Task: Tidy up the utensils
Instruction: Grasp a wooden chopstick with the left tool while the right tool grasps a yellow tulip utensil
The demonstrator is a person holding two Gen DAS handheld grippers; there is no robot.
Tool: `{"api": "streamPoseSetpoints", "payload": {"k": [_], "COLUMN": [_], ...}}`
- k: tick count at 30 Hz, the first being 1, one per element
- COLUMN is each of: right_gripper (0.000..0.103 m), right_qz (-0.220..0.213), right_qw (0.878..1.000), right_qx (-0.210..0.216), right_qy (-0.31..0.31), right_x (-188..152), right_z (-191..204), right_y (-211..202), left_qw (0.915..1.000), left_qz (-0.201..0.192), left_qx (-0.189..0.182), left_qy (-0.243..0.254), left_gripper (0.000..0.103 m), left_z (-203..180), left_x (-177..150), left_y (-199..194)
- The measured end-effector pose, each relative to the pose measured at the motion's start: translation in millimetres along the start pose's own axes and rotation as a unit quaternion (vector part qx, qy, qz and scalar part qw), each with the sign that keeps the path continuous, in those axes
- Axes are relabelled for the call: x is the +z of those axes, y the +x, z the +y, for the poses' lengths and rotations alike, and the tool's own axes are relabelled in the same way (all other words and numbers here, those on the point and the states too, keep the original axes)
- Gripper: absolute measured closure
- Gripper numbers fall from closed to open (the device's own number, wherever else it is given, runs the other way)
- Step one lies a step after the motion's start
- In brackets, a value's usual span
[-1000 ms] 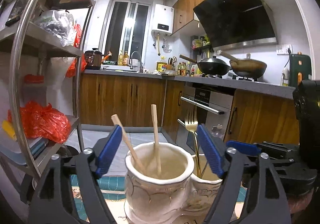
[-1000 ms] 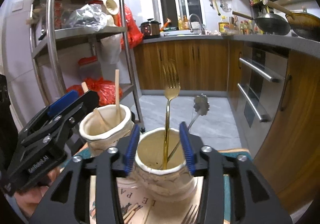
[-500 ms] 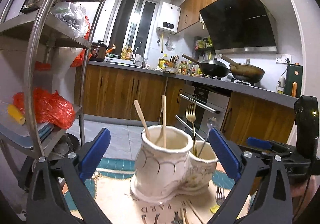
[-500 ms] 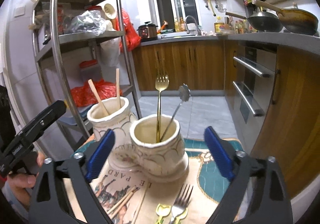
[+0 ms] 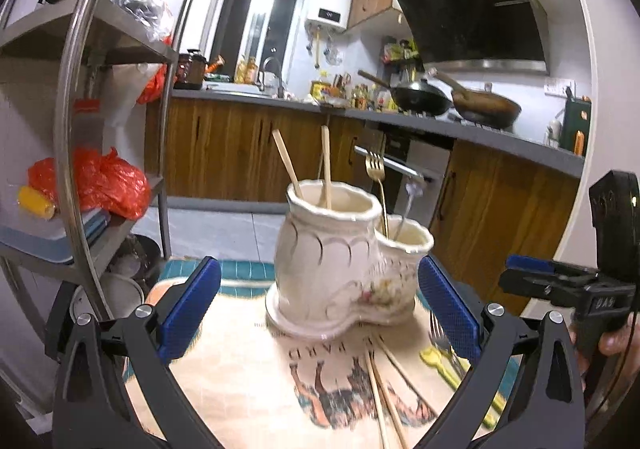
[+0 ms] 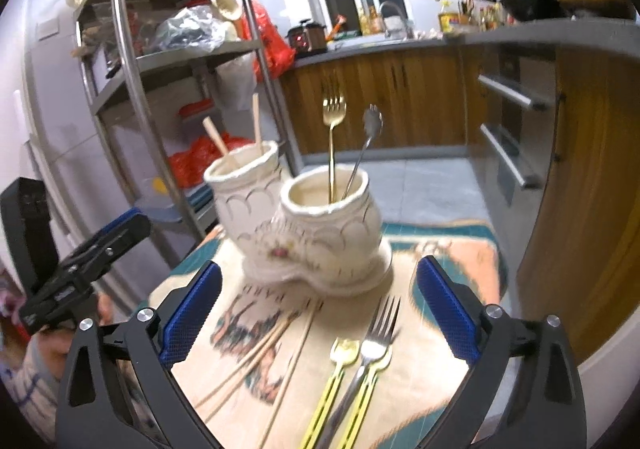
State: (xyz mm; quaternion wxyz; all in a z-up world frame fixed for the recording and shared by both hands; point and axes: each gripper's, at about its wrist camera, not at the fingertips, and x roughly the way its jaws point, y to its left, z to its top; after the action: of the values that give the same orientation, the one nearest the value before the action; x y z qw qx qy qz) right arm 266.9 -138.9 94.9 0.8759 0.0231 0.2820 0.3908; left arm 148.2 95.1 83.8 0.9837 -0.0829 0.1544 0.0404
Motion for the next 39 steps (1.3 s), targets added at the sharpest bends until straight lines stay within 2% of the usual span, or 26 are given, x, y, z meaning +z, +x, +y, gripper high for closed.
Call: {"api": "streamPoseSetpoints", "payload": {"k": [2,6,9,12,20,24,26,28,29,30,32,34,36,38,39], "right_gripper": [0.006,0.006,0.006,0.006,0.006,0.008,0.009,0.018,0.029,0.039,0.048,0.048,0.048,0.048,0.05], "right_qz": [0.004,0.026,0.055,0.086,0.124,0.134,0.142,0.149,0.155,0.159,0.168,0.172,0.175,0.178,0.179], "right_qw": [1.0,0.999,0.998,0.995,0.99,0.988,0.987,0.986,0.985,0.984,0.982,0.982,0.982,0.981,0.981], "right_qx": [0.004,-0.018,-0.024,-0.039,-0.062,-0.066,-0.067,-0.07,-0.075,-0.077,-0.077,-0.075,-0.068,-0.062,-0.058], "right_qy": [0.0,-0.006,0.0,-0.011,-0.022,-0.027,-0.028,-0.031,-0.033,-0.034,-0.033,-0.032,-0.031,-0.036,-0.038], "right_x": [-4.8,-16.9,-26.3,-36.9,-52.4,-55.2,-56.9,-58.6,-60.0,-61.1,-63.6,-65.4,-66.4,-67.7,-68.7], "right_z": [-1.4,-7.4,-14.0,-15.6,-25.5,-27.4,-28.0,-29.1,-30.0,-31.1,-34.1,-35.2,-34.8,-31.9,-30.4], "right_y": [-3.0,-1.8,4.9,13.3,22.4,23.8,25.6,27.0,27.9,29.4,30.3,29.8,29.0,28.4,28.7], "left_qw": [0.9999,0.9981,0.9931,0.9871,0.9674,0.9572,0.9521,0.9499,0.9487,0.949,0.9493,0.95,0.9503,0.9507,0.9508], "left_qz": [0.014,0.048,0.094,0.12,0.205,0.237,0.253,0.259,0.263,0.263,0.265,0.266,0.267,0.269,0.268], "left_qx": [-0.005,-0.008,-0.008,-0.007,-0.031,-0.046,-0.048,-0.047,-0.044,-0.044,-0.041,-0.037,-0.024,-0.024,-0.014], "left_qy": [0.008,0.036,0.07,0.105,0.146,0.159,0.166,0.168,0.17,0.168,0.165,0.159,0.158,0.153,0.154], "left_gripper": [0.006,0.006,0.006,0.006,0.043,0.053,0.063,0.067,0.074,0.075,0.079,0.081,0.089,0.09,0.095], "left_z": [-2.7,-11.5,-21.6,-31.9,-42.6,-47.0,-49.8,-51.3,-51.2,-51.3,-49.3,-45.9,-42.3,-37.4,-35.6], "left_x": [-6.1,-18.6,-32.5,-44.5,-72.2,-84.7,-91.8,-95.0,-96.5,-96.1,-94.9,-93.7,-92.4,-91.9,-91.9], "left_y": [1.2,7.5,19.3,24.9,39.9,46.1,50.0,52.2,53.6,53.2,53.4,54.2,55.5,55.7,55.6]}}
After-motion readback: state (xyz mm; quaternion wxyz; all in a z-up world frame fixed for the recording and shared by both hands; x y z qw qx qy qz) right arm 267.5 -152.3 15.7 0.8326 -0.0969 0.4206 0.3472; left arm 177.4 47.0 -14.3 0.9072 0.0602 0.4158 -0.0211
